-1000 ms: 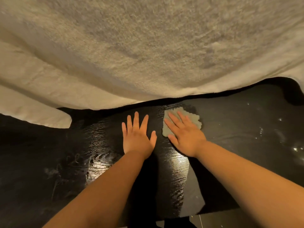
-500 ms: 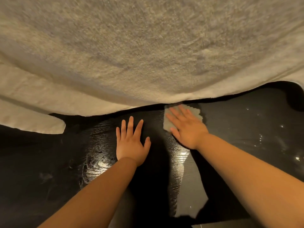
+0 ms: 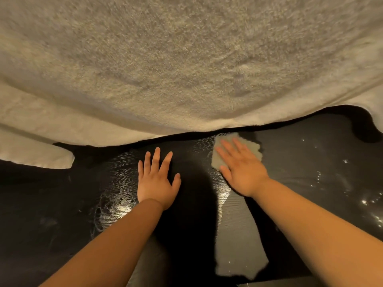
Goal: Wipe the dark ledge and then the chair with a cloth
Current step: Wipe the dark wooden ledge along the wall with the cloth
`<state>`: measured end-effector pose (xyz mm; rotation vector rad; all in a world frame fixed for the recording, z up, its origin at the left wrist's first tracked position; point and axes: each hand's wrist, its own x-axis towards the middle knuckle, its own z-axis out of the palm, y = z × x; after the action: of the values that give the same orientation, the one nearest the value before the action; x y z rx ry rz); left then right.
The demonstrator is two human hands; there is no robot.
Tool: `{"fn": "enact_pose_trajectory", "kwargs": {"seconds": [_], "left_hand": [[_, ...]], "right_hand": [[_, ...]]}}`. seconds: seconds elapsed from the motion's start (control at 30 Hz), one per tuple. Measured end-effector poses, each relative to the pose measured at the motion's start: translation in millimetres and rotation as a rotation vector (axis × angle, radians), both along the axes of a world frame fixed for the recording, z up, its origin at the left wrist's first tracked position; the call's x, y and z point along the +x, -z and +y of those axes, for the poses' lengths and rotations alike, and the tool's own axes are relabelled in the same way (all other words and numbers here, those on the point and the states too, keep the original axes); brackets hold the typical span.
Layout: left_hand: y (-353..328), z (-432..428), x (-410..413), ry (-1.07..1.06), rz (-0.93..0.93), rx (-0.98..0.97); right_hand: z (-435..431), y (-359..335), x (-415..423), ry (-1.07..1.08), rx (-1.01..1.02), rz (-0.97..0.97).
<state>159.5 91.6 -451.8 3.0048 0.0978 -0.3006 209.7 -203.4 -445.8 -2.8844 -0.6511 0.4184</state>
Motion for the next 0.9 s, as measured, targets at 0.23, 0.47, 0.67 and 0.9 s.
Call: {"fn": "enact_pose_trajectory", "kwargs": {"seconds": [0.23, 0.47, 0.67, 0.9], "left_hand": [[-1.2, -0.3, 0.3, 0.002, -0.006, 0.004], [-1.0, -0.2, 0.4, -0.002, -0.003, -0.012], [-0.4, -0.4, -0.5, 0.005, -0.052, -0.034], [-4.1, -0.7, 0.4, 0.016, -0.039, -0.008]], "right_hand": [[22.2, -2.5, -23.8, 0.203, 0.003, 0.016], [0.7, 4.6, -45.6, 0.014, 0.03, -0.015], [19.1, -3.6, -55.4, 0.36, -0.032, 0.048], [1.6, -2.1, -75.9, 0.113, -0.021, 0.036]]}}
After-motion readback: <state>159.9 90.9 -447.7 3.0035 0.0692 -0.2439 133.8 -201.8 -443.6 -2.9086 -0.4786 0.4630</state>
